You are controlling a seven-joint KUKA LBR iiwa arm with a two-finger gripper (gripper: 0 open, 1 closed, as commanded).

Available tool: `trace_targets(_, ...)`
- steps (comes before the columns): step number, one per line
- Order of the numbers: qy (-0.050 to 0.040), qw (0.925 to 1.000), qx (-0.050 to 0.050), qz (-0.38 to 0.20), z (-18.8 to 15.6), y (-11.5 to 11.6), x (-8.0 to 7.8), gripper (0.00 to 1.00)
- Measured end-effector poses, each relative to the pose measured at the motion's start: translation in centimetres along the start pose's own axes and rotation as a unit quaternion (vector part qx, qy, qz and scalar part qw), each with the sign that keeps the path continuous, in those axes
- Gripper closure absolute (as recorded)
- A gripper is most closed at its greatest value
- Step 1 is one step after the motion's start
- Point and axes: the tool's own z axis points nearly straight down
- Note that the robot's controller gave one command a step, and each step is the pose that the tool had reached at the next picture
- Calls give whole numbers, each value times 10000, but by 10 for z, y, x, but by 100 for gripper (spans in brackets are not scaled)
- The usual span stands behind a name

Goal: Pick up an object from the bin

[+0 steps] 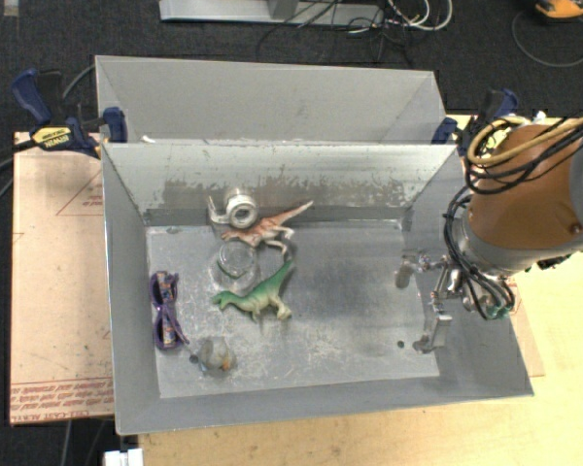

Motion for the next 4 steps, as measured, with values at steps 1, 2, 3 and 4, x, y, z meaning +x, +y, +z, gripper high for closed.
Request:
trace_targets(1,-39,10000,5,-16,-4,0,-2,0)
trace_targets(2,-39,10000,7,-77,-50,-7,-13,0)
trace_targets(3,-72,9999,3,-83,-64,9,-34,0)
trace_targets(4,-69,9997,9,-217,30,20,-37,0)
